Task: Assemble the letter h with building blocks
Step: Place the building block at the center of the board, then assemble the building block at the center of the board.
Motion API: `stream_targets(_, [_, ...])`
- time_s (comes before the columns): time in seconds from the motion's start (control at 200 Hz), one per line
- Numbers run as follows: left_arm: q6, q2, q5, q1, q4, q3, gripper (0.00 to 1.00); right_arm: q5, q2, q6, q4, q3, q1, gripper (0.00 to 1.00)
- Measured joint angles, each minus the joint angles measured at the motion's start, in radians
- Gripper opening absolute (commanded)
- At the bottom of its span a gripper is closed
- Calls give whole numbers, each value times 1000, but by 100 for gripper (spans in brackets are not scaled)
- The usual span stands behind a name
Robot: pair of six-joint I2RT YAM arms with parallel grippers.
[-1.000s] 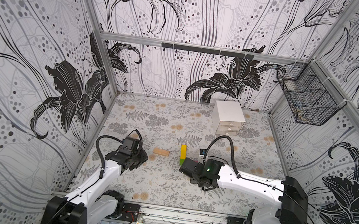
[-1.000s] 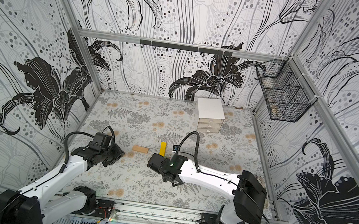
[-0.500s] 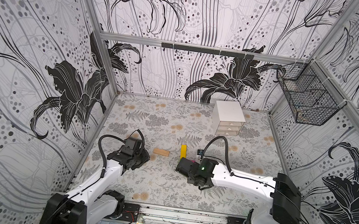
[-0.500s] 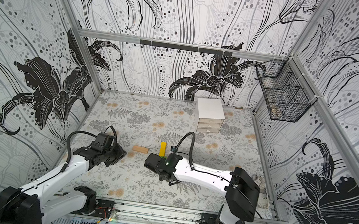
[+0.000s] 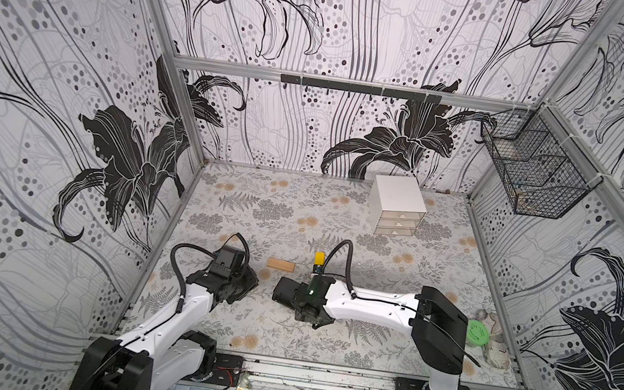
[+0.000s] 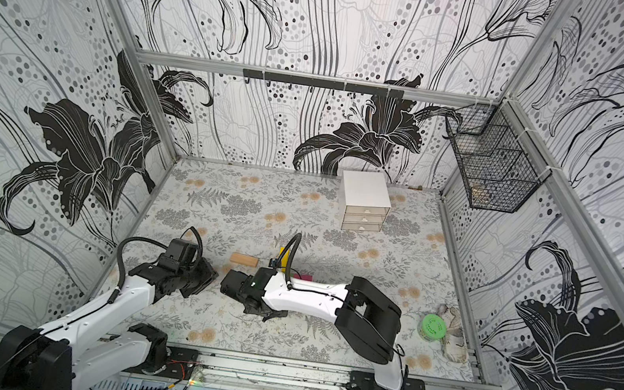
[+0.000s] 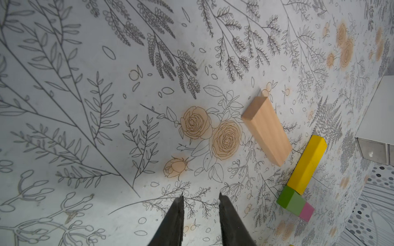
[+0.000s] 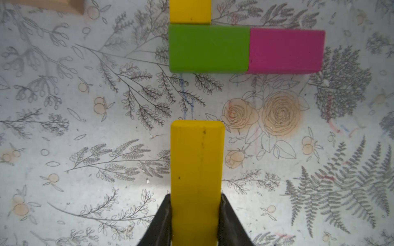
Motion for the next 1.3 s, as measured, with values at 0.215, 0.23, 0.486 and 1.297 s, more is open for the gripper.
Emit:
stream_targets(0.215, [0, 14, 3, 0, 14, 0, 31, -31, 67, 3, 10, 21, -5, 21])
stream_targets(0.23, [0, 14, 3, 0, 14, 0, 32, -33, 68, 4, 11, 21, -6, 25])
stream_targets(0.486, [1, 14, 3, 0, 18, 0, 31, -54, 70, 5, 15, 22, -15, 64])
stream_targets(1.297, [9, 12, 2, 0, 18, 0, 29, -88, 45, -10, 15, -18, -61, 24])
